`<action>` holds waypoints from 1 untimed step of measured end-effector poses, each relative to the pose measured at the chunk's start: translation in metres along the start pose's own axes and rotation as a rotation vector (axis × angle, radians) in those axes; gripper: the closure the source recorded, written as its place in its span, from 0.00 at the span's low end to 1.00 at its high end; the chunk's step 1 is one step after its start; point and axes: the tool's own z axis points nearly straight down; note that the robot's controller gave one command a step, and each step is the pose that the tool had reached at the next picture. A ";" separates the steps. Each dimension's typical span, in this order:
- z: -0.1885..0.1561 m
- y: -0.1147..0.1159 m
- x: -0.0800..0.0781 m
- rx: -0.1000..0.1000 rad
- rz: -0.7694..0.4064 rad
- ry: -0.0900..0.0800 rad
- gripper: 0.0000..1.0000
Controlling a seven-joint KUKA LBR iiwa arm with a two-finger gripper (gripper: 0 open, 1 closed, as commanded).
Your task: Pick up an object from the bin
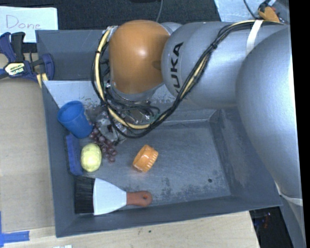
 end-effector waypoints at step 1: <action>-0.119 0.011 0.008 -0.004 0.186 -0.004 1.00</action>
Offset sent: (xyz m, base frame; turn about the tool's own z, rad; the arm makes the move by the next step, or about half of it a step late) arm -0.0147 0.0232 0.0648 -0.0099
